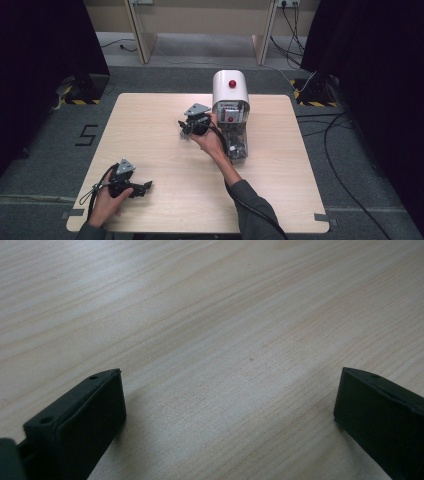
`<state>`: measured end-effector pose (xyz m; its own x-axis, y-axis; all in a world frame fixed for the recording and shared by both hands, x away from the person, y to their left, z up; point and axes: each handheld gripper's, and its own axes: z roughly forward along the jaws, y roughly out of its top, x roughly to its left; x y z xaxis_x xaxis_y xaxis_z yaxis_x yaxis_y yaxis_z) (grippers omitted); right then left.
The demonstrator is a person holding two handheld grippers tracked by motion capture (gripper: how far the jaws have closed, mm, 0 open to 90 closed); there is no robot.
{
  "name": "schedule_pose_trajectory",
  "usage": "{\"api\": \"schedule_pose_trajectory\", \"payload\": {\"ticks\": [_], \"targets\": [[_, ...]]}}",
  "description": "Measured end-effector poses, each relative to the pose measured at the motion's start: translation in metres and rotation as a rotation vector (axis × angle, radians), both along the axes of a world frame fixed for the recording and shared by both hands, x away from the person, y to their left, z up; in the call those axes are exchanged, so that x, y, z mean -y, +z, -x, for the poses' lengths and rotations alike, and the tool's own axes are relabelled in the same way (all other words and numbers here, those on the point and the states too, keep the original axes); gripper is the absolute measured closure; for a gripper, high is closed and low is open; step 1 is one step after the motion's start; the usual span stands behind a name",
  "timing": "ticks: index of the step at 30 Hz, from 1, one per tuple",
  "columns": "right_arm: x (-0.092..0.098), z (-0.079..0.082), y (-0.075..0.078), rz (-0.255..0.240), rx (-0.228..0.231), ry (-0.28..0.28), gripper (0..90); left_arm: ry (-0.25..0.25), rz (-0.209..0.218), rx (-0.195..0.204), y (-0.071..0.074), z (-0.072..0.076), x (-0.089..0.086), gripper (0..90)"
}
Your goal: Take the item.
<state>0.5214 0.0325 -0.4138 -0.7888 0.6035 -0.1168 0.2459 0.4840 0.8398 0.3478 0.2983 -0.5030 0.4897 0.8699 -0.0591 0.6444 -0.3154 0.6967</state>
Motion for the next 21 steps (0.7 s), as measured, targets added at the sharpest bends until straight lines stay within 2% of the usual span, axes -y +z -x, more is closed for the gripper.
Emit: {"api": "schedule_pose_trajectory", "payload": {"ticks": [5,7,9,14,17,21], "targets": [[0.005,0.007,0.002,0.026,0.013,0.024,50.9,0.000,0.000,0.000,0.000,0.000,0.000,0.0],[0.008,0.010,0.002,0.024,0.005,0.019,50.9,0.001,0.001,0.000,0.000,0.000,0.000,0.0],[0.011,0.012,0.001,0.030,0.021,0.031,50.9,0.002,0.002,0.001,0.000,0.000,0.000,0.0],[0.018,0.017,0.000,0.029,0.023,0.041,50.1,0.001,0.001,0.001,0.000,0.000,0.000,0.0],[0.022,0.023,0.000,0.025,0.013,0.041,49.5,0.001,0.001,0.001,0.000,0.000,0.000,0.0],[0.027,0.029,0.000,0.028,0.027,0.060,48.0,0.001,0.001,0.001,0.000,0.000,0.000,0.0]]}}
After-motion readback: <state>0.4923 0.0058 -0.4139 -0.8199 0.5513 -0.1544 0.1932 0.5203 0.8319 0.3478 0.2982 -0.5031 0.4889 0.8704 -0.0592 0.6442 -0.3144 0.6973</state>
